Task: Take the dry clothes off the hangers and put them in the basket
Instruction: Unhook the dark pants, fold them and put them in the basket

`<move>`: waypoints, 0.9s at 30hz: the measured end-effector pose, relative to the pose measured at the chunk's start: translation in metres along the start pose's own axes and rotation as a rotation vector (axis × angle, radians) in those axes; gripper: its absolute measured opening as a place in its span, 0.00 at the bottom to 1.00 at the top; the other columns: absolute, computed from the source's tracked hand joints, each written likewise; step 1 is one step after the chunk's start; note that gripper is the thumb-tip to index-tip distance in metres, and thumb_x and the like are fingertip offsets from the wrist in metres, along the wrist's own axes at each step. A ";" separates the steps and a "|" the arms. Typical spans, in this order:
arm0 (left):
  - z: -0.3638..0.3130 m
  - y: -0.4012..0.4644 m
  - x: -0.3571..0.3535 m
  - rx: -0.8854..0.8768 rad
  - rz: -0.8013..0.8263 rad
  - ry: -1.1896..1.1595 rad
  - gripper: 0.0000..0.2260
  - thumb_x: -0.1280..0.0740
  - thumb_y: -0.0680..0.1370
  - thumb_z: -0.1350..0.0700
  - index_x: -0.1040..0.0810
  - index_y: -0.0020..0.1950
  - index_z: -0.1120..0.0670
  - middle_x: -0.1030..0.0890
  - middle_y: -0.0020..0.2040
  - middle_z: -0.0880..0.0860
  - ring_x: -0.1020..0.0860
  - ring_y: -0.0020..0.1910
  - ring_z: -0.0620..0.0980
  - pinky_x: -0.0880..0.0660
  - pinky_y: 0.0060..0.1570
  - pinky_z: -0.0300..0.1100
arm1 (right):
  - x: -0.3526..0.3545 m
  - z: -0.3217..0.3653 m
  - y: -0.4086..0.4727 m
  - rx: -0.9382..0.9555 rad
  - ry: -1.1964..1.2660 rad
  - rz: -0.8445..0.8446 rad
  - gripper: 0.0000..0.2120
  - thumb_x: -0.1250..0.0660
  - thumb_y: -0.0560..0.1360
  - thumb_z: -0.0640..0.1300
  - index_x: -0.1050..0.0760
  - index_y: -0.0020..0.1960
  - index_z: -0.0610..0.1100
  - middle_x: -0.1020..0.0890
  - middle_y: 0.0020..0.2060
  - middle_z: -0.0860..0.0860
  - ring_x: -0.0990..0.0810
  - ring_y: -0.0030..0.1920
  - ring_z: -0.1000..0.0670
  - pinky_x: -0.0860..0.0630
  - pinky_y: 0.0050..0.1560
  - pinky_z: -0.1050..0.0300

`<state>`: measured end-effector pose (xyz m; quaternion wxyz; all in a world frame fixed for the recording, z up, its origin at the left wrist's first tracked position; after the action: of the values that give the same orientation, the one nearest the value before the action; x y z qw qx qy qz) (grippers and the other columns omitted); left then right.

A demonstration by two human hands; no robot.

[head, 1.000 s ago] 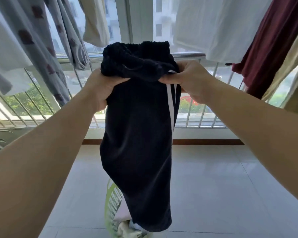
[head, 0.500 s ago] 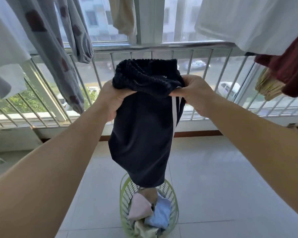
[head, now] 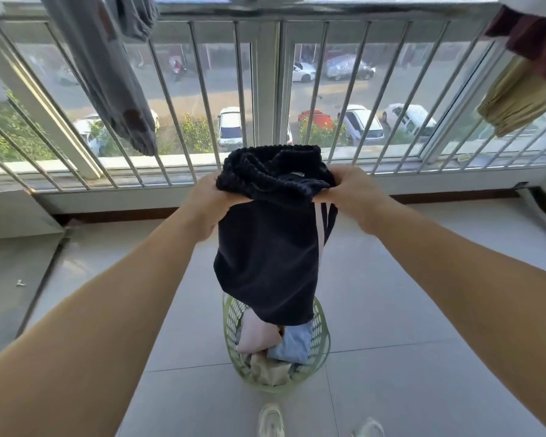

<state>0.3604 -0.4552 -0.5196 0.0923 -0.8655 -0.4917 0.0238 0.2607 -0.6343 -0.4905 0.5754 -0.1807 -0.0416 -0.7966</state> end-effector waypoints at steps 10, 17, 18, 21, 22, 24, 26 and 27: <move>0.033 0.015 0.003 0.036 -0.032 -0.043 0.10 0.28 0.69 0.67 0.21 0.46 0.55 0.17 0.46 0.52 0.19 0.49 0.51 0.24 0.54 0.45 | -0.018 -0.031 0.016 -0.051 0.053 -0.064 0.08 0.28 0.70 0.35 0.21 0.44 0.46 0.19 0.40 0.51 0.21 0.45 0.51 0.25 0.53 0.58; 0.006 0.016 0.003 -0.064 -0.049 -0.094 0.11 0.28 0.68 0.68 0.21 0.43 0.53 0.17 0.41 0.49 0.19 0.47 0.49 0.23 0.54 0.45 | -0.009 -0.006 0.015 0.038 0.134 -0.126 0.08 0.29 0.70 0.34 0.21 0.45 0.45 0.18 0.43 0.47 0.20 0.47 0.48 0.23 0.54 0.54; 0.002 0.014 0.003 -0.078 -0.049 -0.097 0.11 0.28 0.68 0.68 0.21 0.43 0.53 0.16 0.40 0.47 0.19 0.46 0.49 0.23 0.53 0.45 | -0.009 -0.002 0.013 0.047 0.145 -0.125 0.08 0.29 0.71 0.34 0.21 0.45 0.46 0.18 0.42 0.47 0.20 0.47 0.48 0.23 0.53 0.53; -0.008 0.005 0.003 -0.110 -0.024 -0.083 0.11 0.28 0.68 0.67 0.21 0.41 0.52 0.16 0.37 0.46 0.19 0.44 0.48 0.22 0.50 0.46 | -0.007 0.005 0.002 0.078 0.163 -0.126 0.09 0.28 0.70 0.34 0.21 0.44 0.47 0.18 0.40 0.48 0.20 0.45 0.47 0.22 0.53 0.52; -0.009 0.001 0.003 -0.115 -0.008 -0.074 0.11 0.27 0.68 0.67 0.21 0.41 0.52 0.16 0.37 0.46 0.19 0.43 0.48 0.22 0.49 0.45 | -0.007 0.004 -0.002 0.082 0.170 -0.123 0.09 0.28 0.70 0.34 0.21 0.44 0.46 0.18 0.40 0.48 0.20 0.45 0.48 0.22 0.53 0.52; -0.005 -0.007 0.002 -0.120 0.035 -0.057 0.10 0.27 0.67 0.67 0.21 0.42 0.53 0.16 0.37 0.46 0.19 0.43 0.47 0.23 0.48 0.42 | -0.010 -0.002 -0.013 0.068 0.164 -0.107 0.08 0.29 0.70 0.33 0.20 0.45 0.44 0.18 0.40 0.48 0.20 0.44 0.49 0.23 0.53 0.53; 0.008 -0.014 0.001 -0.098 0.062 -0.044 0.11 0.28 0.67 0.68 0.20 0.42 0.54 0.16 0.38 0.47 0.19 0.42 0.46 0.24 0.47 0.40 | -0.014 -0.014 -0.024 0.024 0.147 -0.085 0.08 0.29 0.70 0.33 0.21 0.44 0.44 0.18 0.39 0.48 0.20 0.42 0.49 0.23 0.51 0.53; 0.018 -0.018 0.001 -0.074 0.069 -0.034 0.11 0.28 0.66 0.68 0.20 0.42 0.54 0.16 0.39 0.48 0.19 0.43 0.47 0.24 0.48 0.41 | -0.018 -0.022 -0.030 0.000 0.136 -0.066 0.08 0.29 0.70 0.32 0.21 0.42 0.44 0.18 0.38 0.49 0.20 0.41 0.49 0.23 0.50 0.53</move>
<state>0.3435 -0.4433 -0.5335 0.0510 -0.8841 -0.4638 0.0237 0.2327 -0.6143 -0.5133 0.5501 -0.1249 -0.0085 -0.8257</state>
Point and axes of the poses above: each hand's wrist, its own y-axis towards the middle knuckle, its own x-axis out of the back of the hand, z = x × y, the point moved 5 cm from there along y, towards the middle knuckle
